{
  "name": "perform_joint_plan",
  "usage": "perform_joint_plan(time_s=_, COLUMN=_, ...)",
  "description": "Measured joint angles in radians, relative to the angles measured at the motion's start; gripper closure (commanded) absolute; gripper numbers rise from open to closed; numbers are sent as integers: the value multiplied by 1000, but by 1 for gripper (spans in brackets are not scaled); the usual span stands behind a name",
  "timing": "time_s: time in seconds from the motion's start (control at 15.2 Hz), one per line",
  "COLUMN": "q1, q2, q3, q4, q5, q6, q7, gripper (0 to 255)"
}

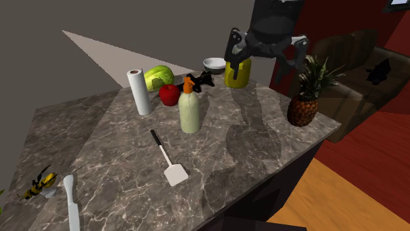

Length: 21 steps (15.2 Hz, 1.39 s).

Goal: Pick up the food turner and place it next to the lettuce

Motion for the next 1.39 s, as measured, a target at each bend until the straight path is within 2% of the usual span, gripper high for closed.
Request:
perform_joint_plan(time_s=0.2, q1=14, q2=12, q3=9, q4=-19, q5=5, q6=26, q7=-11, gripper=0)
perform_joint_plan(time_s=0.73, q1=108, q2=100, q3=85, q4=-129, q5=42, q6=192, q7=-62, gripper=0)
perform_joint_plan(time_s=1.39, q1=227, q2=283, q3=193, q4=-194, q5=79, q6=400, q7=-122, gripper=0)
